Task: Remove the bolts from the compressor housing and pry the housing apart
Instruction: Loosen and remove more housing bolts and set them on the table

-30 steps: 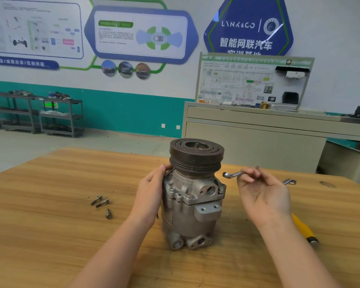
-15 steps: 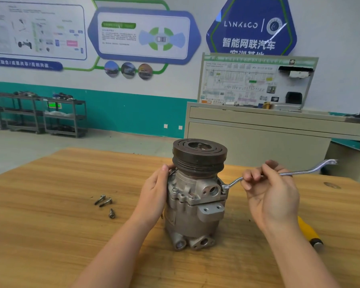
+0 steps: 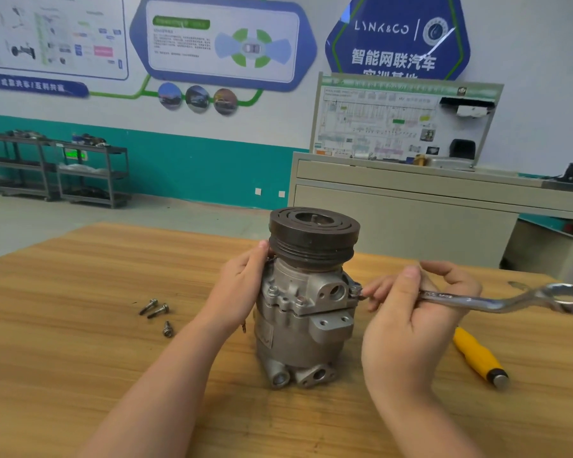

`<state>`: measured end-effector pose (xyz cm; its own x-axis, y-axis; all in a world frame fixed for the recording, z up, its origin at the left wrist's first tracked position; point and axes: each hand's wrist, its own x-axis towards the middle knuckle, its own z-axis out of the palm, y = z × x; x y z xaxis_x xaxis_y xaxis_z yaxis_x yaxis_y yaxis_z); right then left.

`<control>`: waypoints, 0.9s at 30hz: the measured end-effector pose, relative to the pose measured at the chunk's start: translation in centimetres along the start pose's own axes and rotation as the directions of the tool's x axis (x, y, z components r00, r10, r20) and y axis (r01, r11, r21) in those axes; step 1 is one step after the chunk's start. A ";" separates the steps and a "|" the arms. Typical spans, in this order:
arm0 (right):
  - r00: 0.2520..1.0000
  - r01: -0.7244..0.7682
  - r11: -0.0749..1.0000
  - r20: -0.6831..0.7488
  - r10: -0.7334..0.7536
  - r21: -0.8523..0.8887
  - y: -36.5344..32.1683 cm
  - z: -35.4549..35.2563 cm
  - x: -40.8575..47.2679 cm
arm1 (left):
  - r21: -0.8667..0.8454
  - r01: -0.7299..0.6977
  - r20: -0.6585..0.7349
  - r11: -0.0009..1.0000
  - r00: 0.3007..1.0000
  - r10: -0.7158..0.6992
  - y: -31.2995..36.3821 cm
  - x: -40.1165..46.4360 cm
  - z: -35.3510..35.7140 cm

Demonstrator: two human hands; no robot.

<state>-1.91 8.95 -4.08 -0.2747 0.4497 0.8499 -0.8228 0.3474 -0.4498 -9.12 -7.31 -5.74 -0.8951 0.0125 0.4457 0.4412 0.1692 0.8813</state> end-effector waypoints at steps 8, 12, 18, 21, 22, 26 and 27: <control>0.971 -0.165 0.951 -0.125 0.203 0.261 -0.1 -0.5 1.3 | 0.080 -0.018 -0.078 0.997 0.997 0.024 0.2 -0.5 0.0; 0.984 -0.117 0.979 -0.114 0.138 0.169 -0.4 -0.4 1.0 | 0.060 0.009 -0.042 0.998 0.999 -0.006 0.3 -0.7 0.1; 0.997 0.047 0.998 -0.065 -0.045 0.033 -0.3 -0.1 0.6 | 0.120 -0.014 0.033 0.993 0.999 0.010 0.6 -0.1 -0.3; 0.993 0.114 0.993 -0.033 -0.114 0.000 0.0 -0.1 0.6 | 0.111 0.016 0.036 0.994 0.999 -0.020 0.5 -0.1 -0.3; 0.991 0.130 0.992 -0.026 -0.130 -0.006 0.0 -0.2 0.6 | 0.107 0.023 0.035 0.994 0.999 -0.026 0.5 -0.1 -0.3; 0.990 0.135 0.990 -0.022 -0.136 -0.029 0.0 -0.3 0.7 | 0.084 0.032 0.023 0.996 0.999 -0.034 0.6 -0.2 -0.1; 0.991 0.132 0.991 -0.021 -0.133 -0.034 -0.1 -0.3 0.6 | 0.066 0.034 0.014 0.997 0.999 -0.035 0.6 -0.2 0.0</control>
<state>-1.89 9.47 -3.59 -0.1528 0.4168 0.8961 -0.8347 0.4310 -0.3428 -8.65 -7.19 -5.35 -0.9107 0.0207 0.4125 0.4056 0.2338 0.8836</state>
